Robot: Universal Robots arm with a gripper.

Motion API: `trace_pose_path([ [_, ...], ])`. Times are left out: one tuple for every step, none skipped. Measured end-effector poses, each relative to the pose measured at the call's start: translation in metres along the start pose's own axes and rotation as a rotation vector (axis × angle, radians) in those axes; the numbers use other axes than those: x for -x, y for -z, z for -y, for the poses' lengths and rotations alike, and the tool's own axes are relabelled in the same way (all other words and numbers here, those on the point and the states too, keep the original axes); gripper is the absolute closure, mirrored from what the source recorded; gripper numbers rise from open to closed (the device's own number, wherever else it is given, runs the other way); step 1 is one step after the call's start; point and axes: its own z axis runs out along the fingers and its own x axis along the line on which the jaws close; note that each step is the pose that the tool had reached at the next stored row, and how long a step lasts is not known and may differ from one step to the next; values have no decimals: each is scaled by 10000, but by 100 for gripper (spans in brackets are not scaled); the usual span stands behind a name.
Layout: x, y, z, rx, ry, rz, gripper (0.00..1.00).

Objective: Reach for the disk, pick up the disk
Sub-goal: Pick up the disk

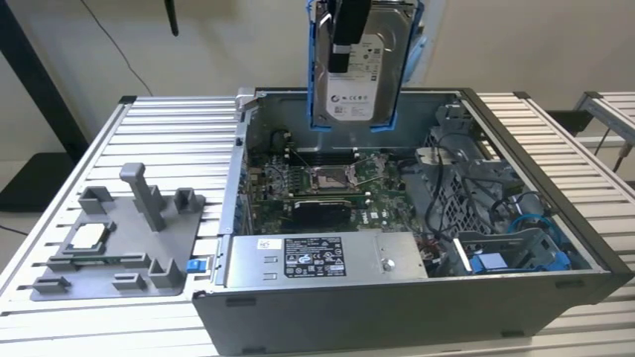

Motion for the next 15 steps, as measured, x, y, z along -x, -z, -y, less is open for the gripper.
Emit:
trace_pose_path([
  [-15,1,4,1,0,0,100],
  [-28,1,7,1,0,0,100],
  [-43,1,11,1,0,0,100],
  [-52,1,13,0,0,1,100],
  [-58,1,15,0,0,1,100],
  [-58,0,15,0,-1,2,100],
  [-58,1,15,0,-1,0,100],
  [-58,1,15,0,-2,0,100],
  [-59,2,16,1,0,-1,100],
  [-59,1,16,0,0,-1,100],
  [-59,1,16,0,0,0,100],
  [-59,1,16,1,0,0,100],
  [-59,1,16,0,0,0,100],
  [-60,1,16,0,0,0,100],
  [-60,1,16,0,0,0,100],
])
